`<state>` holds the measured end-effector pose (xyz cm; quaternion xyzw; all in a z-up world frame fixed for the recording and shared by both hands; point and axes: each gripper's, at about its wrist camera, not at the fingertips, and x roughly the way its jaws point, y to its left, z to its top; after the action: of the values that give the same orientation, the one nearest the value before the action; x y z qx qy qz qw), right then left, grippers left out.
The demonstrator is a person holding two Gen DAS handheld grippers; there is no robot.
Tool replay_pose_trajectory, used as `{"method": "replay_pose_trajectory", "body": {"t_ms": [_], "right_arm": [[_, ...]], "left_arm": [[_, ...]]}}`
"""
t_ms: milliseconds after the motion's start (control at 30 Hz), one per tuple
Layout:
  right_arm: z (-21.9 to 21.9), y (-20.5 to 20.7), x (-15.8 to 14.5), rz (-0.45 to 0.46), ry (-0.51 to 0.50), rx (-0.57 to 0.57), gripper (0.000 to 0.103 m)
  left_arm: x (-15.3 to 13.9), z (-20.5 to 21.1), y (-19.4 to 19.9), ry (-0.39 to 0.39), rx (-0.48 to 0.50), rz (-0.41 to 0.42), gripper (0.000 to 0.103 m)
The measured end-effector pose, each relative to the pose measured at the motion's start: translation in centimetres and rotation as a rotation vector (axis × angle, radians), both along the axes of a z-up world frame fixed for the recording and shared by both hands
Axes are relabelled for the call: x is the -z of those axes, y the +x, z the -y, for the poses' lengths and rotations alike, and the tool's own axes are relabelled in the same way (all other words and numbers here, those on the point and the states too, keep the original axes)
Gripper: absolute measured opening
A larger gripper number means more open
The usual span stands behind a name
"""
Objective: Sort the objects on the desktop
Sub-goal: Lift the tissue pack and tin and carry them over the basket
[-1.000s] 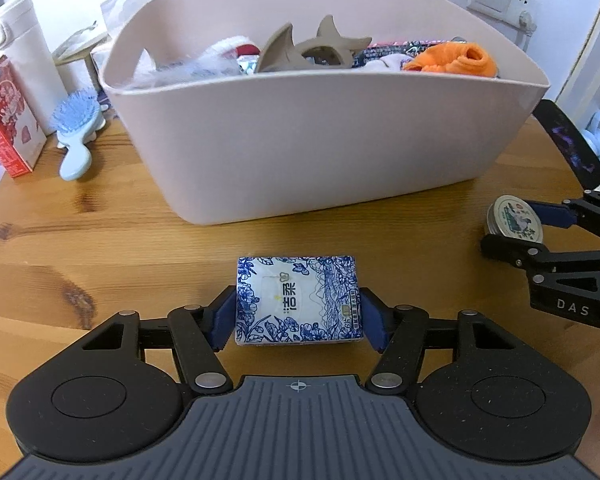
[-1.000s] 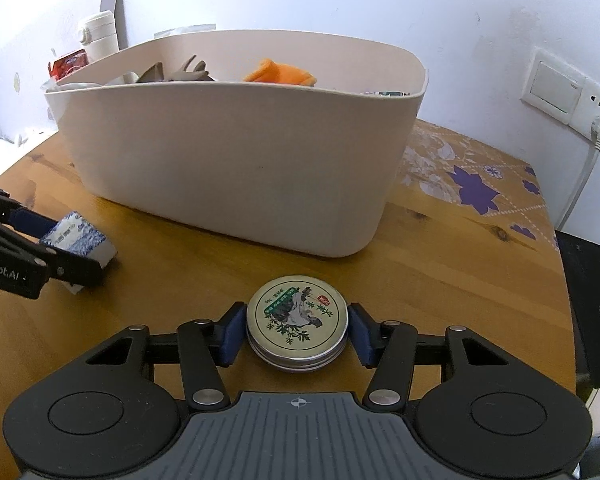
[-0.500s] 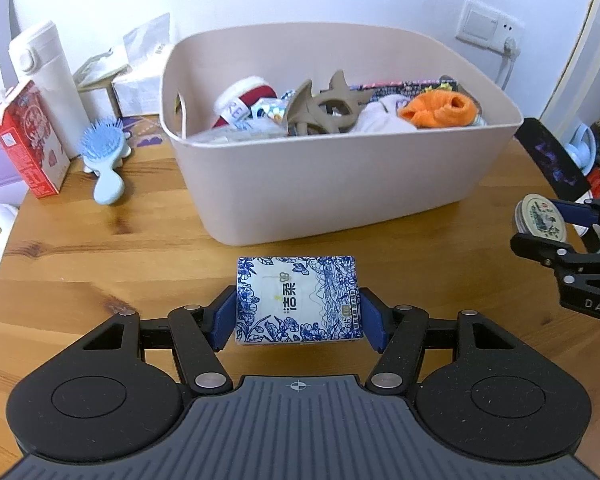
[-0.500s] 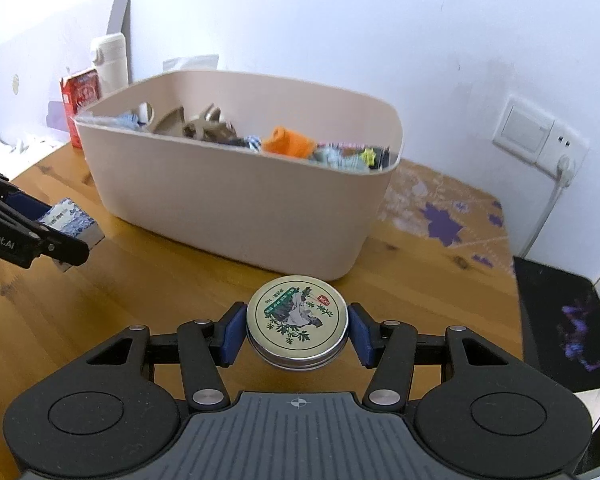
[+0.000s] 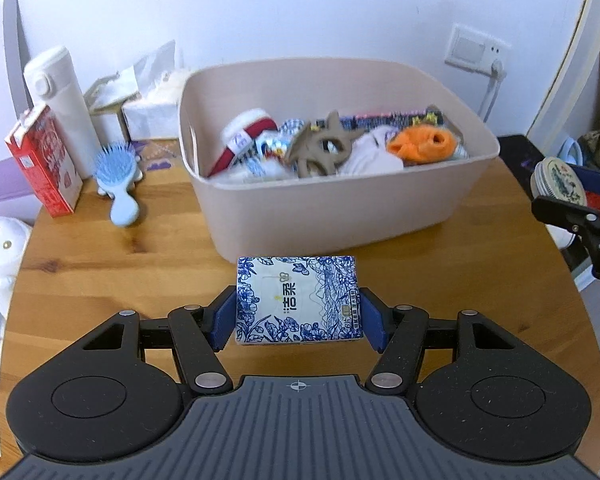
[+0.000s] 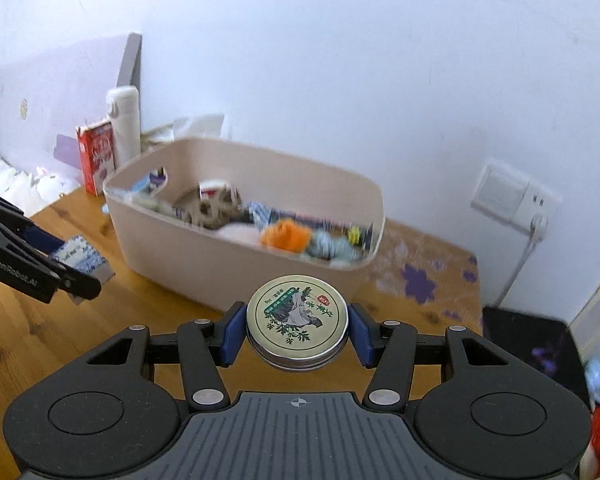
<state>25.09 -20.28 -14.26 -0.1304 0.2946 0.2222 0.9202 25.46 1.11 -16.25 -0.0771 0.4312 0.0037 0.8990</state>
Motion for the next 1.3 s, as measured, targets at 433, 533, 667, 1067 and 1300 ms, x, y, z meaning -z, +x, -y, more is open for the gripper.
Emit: {"method": "replay_pose_trajectory", "body": {"t_ms": [433,533,667,1067,1300], "right_arm": [[-1.4,1.2,-4.1,0.09,-0.015,-0.045,0.051],[-1.4,1.6,-4.7,0.103,-0.014,-0.05,0.051],[-1.4,2.4,-5.3,0.116,-0.007,-0.047,0.051],[-1.5,6.6,-6.7,0.138,0.001,-0.041,0.052],[-0.7,9.2,-6.8,0.135,-0.005,-0.035,0.052]], "left_arm": [[-4.5,-2.0,1.2,0.036,-0.084,0.067,0.064],[-5.7,-2.4,1.8,0.051,-0.088,0.091,0.064],[-6.8,-2.7,2.9,0.068,-0.089,0.116,0.064],[-8.8,-2.6,6.7,0.12,-0.079,0.161,0.064],[-8.1,-2.3,9.2,0.141,-0.053,0.133,0.064]]}}
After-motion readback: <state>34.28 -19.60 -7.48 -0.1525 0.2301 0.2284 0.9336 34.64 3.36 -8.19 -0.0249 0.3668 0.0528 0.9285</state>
